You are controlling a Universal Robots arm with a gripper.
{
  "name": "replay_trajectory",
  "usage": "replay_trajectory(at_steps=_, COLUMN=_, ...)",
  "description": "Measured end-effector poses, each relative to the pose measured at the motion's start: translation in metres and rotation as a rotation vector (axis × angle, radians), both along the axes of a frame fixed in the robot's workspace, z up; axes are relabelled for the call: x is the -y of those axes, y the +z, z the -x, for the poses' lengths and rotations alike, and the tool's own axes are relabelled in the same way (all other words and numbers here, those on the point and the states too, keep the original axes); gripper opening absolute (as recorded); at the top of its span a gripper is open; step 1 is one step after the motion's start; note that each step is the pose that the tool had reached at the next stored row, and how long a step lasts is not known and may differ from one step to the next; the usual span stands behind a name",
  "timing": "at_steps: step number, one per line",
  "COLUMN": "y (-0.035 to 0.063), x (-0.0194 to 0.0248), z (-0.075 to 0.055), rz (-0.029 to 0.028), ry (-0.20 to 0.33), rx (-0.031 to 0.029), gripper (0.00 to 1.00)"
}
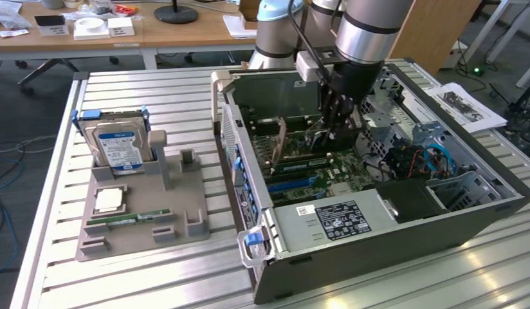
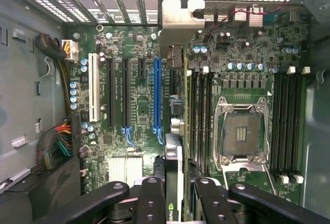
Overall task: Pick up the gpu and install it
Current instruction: 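Insert the gpu into the slot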
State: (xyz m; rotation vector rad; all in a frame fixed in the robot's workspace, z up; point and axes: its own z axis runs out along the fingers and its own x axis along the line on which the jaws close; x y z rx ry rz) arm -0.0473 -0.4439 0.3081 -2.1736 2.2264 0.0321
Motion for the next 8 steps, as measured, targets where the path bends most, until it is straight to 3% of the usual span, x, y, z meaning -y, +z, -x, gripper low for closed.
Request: replay_trajectory(at_steps=8, y=-0.0037, x=0.0024, z=0.0018, rz=-0.0001, ry=0.012, rx=0.0, gripper=0.27)
